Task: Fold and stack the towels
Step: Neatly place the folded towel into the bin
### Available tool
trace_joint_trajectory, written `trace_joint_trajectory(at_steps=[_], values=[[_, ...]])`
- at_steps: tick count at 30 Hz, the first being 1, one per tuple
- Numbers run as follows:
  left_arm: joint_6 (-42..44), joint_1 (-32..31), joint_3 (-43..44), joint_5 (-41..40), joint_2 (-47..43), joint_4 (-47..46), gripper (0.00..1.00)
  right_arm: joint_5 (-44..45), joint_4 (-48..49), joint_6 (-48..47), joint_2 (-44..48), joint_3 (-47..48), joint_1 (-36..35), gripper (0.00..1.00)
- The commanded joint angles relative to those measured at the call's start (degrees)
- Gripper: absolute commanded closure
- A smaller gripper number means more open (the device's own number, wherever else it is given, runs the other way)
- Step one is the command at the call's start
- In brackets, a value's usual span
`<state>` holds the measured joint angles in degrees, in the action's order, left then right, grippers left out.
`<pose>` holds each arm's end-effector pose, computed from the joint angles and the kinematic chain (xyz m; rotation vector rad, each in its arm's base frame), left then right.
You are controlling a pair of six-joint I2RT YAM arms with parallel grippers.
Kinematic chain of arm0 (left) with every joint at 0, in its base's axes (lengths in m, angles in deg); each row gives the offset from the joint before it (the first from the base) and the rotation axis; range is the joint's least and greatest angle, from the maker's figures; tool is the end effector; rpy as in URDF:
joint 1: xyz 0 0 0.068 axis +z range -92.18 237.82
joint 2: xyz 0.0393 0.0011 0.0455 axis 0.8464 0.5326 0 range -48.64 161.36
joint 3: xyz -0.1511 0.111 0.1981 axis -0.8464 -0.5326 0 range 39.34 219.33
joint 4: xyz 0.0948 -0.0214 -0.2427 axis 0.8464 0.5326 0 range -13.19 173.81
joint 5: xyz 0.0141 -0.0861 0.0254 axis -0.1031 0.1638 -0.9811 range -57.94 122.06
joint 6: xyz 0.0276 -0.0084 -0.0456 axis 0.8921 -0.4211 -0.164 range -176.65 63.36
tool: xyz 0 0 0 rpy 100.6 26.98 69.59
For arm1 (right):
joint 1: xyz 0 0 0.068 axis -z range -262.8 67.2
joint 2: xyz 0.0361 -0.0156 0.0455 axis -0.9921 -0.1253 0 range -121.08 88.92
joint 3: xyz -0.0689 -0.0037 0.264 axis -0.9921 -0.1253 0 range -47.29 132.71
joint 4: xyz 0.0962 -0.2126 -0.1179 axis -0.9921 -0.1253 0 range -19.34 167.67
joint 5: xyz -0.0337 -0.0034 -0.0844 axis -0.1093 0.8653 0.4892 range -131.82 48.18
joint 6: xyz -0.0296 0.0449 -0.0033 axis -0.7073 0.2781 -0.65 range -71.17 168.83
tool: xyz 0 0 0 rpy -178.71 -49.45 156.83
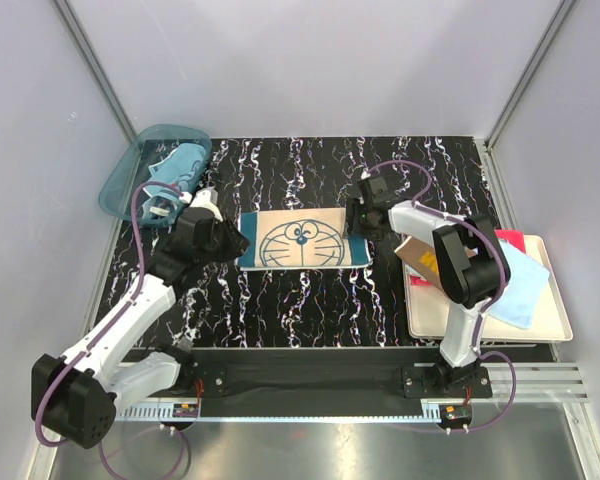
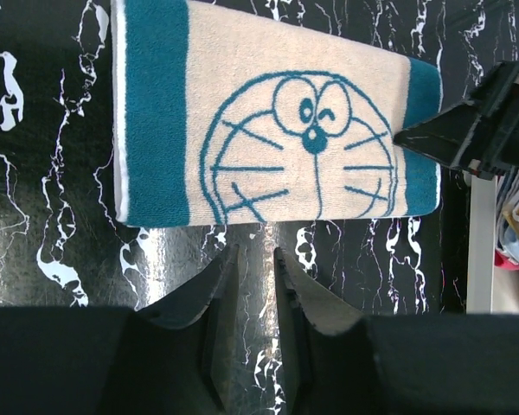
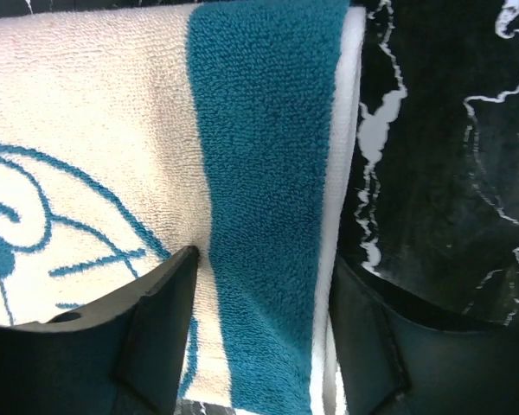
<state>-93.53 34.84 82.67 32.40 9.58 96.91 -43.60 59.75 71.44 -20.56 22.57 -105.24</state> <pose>0.2051 -0.0873 0.2701 -0.2684 2.2287 -0.5891 0.3637 0.1513 0.1600 -0.0078 2.6104 0.3288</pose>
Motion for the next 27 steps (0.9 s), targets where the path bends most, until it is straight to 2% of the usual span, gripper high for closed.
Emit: trace_joint_trajectory(at_steps=[1, 2, 4, 5, 7, 8, 9, 12, 14, 27], values=[[2.5, -0.1, 3.8, 2.2, -1.3, 0.7, 0.72, 3.7, -1.4, 1.1, -2.7, 0.9, -1.8, 0.35], [2.5, 0.0, 4.0, 2.6, -1.4, 1.3, 0.72, 4.1, -1.6, 1.6, -2.7, 0.8, -2.0, 0.40], [3.0, -0.1, 4.2, 2.6, -1.9, 1.5, 0.72, 5.9, -2.5, 2.5, -2.7, 0.7, -3.0, 0.46], [3.2, -0.1, 4.3, 2.7, -2.0, 1.9, 0.72, 6.6, -2.7, 2.8, -2.7, 0.8, -3.4, 0.54], [3.9, -0.1, 4.6, 2.7, -2.3, 2.4, 0.72, 9.1, -4.4, 3.6, -2.7, 1.3, -4.6, 0.62], [4.1, 0.0, 4.5, 3.1, -2.4, 2.7, 0.72, 9.7, -5.1, 3.6, -2.7, 1.7, -5.1, 0.68], [4.3, -0.1, 4.5, 3.3, -2.7, 2.9, 0.72, 10.6, -5.9, 3.7, -2.3, 2.3, -5.6, 0.79], [5.5, -0.1, 4.6, 4.8, -3.4, 3.9, 0.72, 14.4, -9.8, 3.9, -0.3, 3.9, -7.7, 0.97], [6.2, -0.1, 4.5, 6.4, -4.3, 4.8, 0.72, 17.2, -13.5, 3.6, 1.7, 4.7, -9.3, 1.00], [12.4, -0.1, 2.8, 9.8, -9.7, 10.5, 0.72, 32.6, -38.2, 5.8, 10.9, 18.5, -18.0, 1.00]])
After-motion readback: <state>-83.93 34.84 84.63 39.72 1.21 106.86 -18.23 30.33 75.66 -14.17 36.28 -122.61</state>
